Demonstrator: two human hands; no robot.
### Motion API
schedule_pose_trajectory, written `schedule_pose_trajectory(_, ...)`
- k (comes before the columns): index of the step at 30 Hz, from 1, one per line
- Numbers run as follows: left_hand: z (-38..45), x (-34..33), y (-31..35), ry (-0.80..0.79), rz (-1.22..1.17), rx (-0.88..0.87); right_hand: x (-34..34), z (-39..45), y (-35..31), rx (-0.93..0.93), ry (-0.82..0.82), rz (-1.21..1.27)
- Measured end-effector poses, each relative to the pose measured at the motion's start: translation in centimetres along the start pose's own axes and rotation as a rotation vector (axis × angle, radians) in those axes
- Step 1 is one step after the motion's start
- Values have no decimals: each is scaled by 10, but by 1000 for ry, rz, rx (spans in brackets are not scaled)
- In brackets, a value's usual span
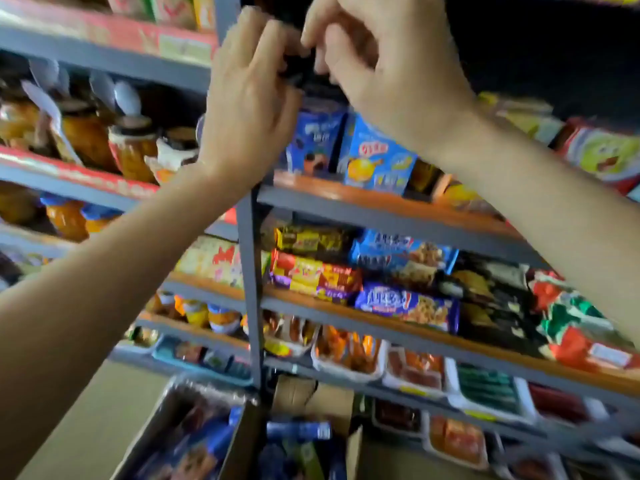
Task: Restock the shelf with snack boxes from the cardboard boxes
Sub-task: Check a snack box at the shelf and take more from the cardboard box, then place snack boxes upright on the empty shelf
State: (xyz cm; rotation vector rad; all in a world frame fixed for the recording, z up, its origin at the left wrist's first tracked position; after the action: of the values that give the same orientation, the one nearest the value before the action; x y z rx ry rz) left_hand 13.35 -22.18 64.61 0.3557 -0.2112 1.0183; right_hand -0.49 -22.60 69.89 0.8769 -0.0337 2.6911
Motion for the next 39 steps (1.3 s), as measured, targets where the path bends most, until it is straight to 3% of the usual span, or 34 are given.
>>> schedule_pose_trajectory(2,-91,-3,-15,-216,-2,54,-62,-77,-34,-43,-229,131)
schedule_pose_trajectory(7,-341,-11,-48,-766,101,362,-222,-313,-106,-481,-909,390)
schedule_pose_trajectory(12,-581,-10,-63,-1275,226,676,-331,-529,-182,-630,-1434,477)
schedule_pose_trajectory(14,-657,-11,-59,-1494,261,667,-367,-588,-215,-669,-1570,513)
schedule_pose_trajectory(17,-730,-14,-64,-1691,368,664,-416,-638,-246,-902,-1567,595)
schedule_pose_trajectory(21,-792,-20,-71,-1746,395,666,-467,-680,-278,-1108,-1404,582)
schedule_pose_trajectory(25,-786,-13,-92,-1378,398,1023,-494,-652,-275,-997,-850,534)
schedule_pose_trajectory(27,-785,-4,-107,-1261,462,1152,-514,-628,-267,-815,-725,531)
schedule_pose_trajectory(30,-793,16,-130,-1249,525,1296,-551,-597,-272,-540,-947,597)
schedule_pose_trajectory(32,-801,31,-139,-1253,544,1330,-572,-588,-287,-376,-1007,570)
schedule_pose_trajectory(35,-813,44,-148,-1249,545,1388,-598,-582,-294,-491,-1072,464)
schedule_pose_trajectory(39,-821,46,-158,-1225,506,1434,-627,-584,-287,-735,-1316,486)
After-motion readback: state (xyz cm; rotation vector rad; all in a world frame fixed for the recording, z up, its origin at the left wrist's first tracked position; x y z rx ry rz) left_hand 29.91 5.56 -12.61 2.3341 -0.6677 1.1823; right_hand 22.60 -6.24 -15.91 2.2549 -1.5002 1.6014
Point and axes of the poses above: each hand's wrist, its own z-axis towards the middle knuckle, its own x-axis out of the back of the hand, y = z × x, the point moved 2 cm from there along z, towards the middle knuckle, and after that the axes turned 6 degrees about x, right-handed, at the moved point
